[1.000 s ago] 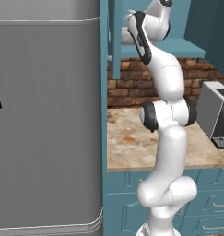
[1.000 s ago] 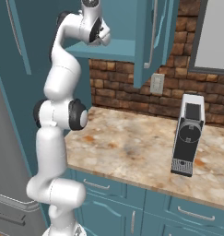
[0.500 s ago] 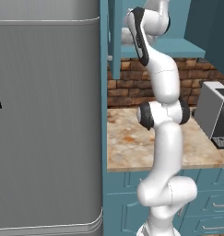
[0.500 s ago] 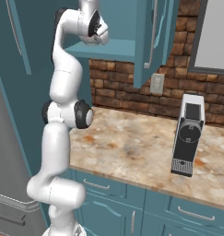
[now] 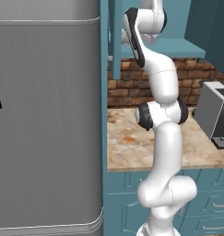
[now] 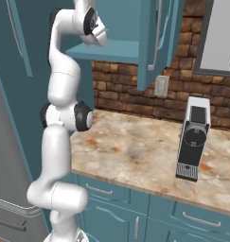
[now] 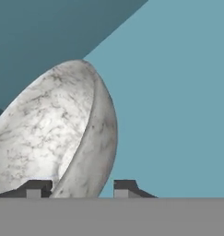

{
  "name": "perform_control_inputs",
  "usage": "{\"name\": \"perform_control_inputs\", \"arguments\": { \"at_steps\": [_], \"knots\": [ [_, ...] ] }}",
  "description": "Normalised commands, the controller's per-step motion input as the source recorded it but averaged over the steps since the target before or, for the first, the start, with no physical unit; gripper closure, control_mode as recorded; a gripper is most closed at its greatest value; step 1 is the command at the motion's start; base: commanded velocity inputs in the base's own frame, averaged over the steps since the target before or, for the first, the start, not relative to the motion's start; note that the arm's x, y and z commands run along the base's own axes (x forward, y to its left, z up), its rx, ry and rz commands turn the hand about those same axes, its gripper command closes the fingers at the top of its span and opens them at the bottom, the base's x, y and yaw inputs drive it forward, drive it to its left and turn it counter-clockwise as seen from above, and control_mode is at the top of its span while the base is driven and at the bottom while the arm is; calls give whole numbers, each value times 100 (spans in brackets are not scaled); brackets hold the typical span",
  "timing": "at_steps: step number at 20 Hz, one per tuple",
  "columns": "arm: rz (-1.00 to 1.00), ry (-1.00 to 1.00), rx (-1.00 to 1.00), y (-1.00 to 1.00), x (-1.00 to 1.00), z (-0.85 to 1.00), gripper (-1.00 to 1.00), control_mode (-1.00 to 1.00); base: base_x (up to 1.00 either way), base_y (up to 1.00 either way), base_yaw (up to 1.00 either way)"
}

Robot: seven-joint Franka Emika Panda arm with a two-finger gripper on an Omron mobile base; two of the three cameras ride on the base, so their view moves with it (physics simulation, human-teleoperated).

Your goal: Take the smaller bowl and place it next to the appetizer plate on the dining counter , and place the larger bowl next to the plate with cooked food.

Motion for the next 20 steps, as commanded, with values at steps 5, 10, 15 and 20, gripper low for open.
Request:
{"name": "perform_control_inputs", "arguments": {
  "at_steps": [5,10,15,20],
  "knots": [
    [-23,-20,-22,-44,-13,-100,100,-100,0,0,0],
    [-8,-44,-26,-74,0,-67,100,-100,0,0,0],
    [13,-70,-11,-61,-9,-38,100,-100,0,0,0],
    [20,-42,-4,-12,-85,12,100,-100,0,0,0]
  ]
}}
